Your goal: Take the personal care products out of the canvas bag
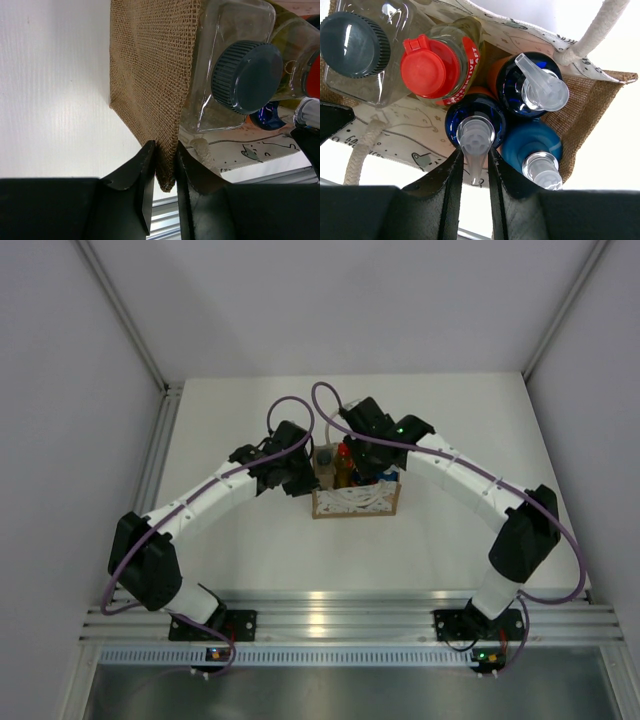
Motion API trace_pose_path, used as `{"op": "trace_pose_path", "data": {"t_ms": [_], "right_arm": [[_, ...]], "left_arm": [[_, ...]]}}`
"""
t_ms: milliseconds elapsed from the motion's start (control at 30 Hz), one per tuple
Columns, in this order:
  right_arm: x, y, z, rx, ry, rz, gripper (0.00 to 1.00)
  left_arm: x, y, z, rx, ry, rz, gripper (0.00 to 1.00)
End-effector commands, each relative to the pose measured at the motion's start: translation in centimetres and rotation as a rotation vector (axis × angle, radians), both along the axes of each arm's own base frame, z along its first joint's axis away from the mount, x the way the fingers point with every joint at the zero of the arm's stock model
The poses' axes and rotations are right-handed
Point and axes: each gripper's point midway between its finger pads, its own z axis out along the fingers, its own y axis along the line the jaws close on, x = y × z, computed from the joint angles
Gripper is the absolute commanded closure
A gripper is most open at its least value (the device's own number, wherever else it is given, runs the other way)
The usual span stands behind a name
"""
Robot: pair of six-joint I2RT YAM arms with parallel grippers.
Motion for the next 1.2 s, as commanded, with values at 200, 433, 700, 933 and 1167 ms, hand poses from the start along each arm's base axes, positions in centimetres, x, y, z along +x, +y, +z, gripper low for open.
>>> {"op": "trace_pose_path", "data": {"t_ms": [200,433,700,933,1167], "right_arm": [[0.7,0.8,1.0,0.007,-0.057,0.003,1.0],[0.9,0.9,1.2,0.017,-0.06,-0.01,0.78],[1.3,1.3,2.3,0.04,-0.079,-0.011,0.64],[1.9,1.3,2.1,0.027,-0.083,-0.017,0.66],[1.6,1.5,1.8,0.035,-0.069,-0.01,0.69]], "left_arm": [[-1.0,0.2,0.2,0.007,0.009,-0.04,0.71],[-1.0,0.1,0.0,0.009,0.016,-0.043,0.7],[-0.9,0.1,0.0,0.011,0.013,-0.047,0.69],[-0.9,0.1,0.0,0.014,0.013,-0.052,0.69],[-0.9,0.1,0.0,0.015,0.01,-0.055,0.69]]}}
